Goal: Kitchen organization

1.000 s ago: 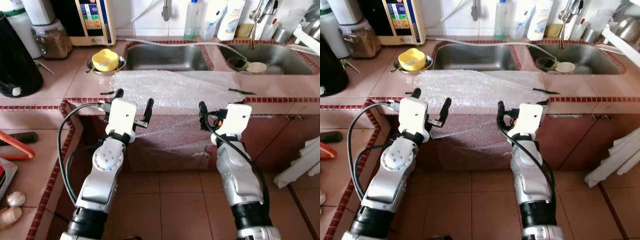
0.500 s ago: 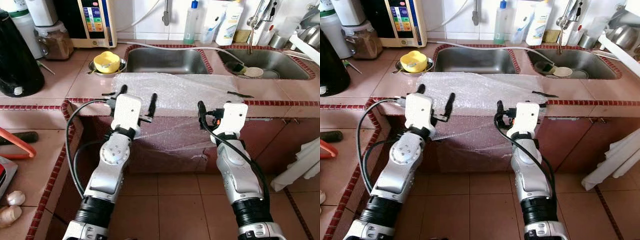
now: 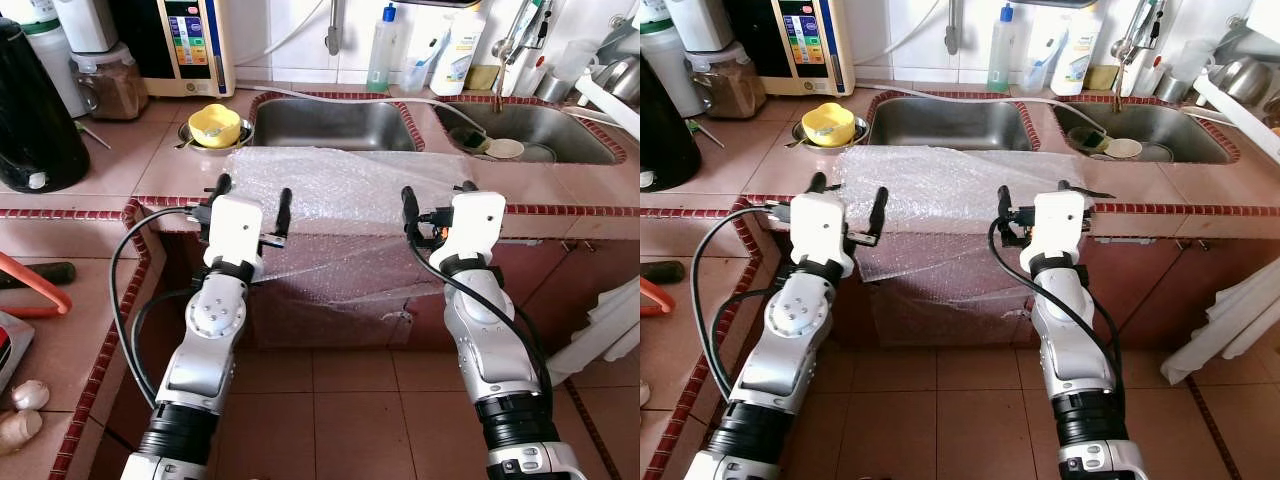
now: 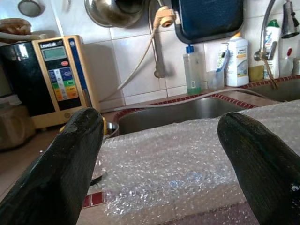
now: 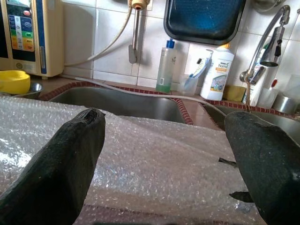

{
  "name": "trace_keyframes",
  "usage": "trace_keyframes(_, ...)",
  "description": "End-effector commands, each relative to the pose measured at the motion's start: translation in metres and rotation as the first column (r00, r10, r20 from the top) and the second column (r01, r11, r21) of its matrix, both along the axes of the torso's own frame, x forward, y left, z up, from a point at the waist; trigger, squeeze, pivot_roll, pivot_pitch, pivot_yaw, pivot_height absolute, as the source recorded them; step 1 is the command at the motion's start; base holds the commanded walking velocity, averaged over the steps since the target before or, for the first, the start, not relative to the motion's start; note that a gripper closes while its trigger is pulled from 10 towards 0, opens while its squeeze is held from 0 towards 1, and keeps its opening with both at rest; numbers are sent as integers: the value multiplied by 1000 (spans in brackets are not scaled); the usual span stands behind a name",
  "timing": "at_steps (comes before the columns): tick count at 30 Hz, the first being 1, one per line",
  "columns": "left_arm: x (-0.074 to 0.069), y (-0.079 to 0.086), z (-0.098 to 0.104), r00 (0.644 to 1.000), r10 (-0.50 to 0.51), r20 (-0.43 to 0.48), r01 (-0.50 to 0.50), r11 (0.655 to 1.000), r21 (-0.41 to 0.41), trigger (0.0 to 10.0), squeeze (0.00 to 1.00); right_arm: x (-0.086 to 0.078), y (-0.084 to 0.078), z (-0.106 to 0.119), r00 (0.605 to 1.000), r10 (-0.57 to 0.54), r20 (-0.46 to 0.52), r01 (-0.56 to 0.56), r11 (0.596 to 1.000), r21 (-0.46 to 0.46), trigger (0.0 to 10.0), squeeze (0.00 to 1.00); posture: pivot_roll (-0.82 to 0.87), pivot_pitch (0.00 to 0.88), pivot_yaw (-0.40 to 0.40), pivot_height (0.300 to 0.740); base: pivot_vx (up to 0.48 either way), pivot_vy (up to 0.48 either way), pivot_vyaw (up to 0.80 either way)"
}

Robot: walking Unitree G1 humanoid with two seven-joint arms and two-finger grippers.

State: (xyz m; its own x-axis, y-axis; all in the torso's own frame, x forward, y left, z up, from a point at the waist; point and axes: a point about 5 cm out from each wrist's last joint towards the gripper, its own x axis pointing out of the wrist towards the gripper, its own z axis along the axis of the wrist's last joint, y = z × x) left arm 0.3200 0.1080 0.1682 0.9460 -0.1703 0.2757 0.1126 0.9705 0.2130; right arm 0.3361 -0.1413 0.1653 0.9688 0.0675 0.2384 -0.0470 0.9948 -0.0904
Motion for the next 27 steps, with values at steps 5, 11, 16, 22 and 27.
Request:
trace_keyframes(5, -1, 1, 2, 1000, 12, 3, -12, 1000, -1, 10000, 0, -4, 2, 6, 1000, 1, 16, -1, 1000, 5, 10000, 0, -46, 60, -25, 740, 0, 0, 0)
trace_keyframes(11, -3, 10, -3, 999, 46, -24, -47, 999, -23, 10000, 0, -9, -1, 11, 1000, -4, 28, 4, 1000, 8, 10000, 0, -55, 87, -35, 740, 0, 0, 0)
trace_keyframes(16, -5, 10, -4, 998, 48, -37, -50, 997, -51, 10000, 0, -14, -3, 15, 1000, 6, 28, -6, 1000, -1, 10000, 0, -60, 99, -49, 740, 0, -202, 0)
trace_keyframes(22, -6, 11, -5, 998, 55, -43, -57, 997, -54, 10000, 0, -14, -1, 21, 999, 21, 31, -21, 1000, -7, 10000, 0, -57, 101, -60, 740, 0, -322, 0)
trace_keyframes(27, -6, 12, -5, 998, 54, -45, -57, 997, -54, 10000, 0, -14, 0, 23, 999, 25, 33, -25, 1000, -11, 10000, 0, -50, 101, -61, 740, 0, -322, 0)
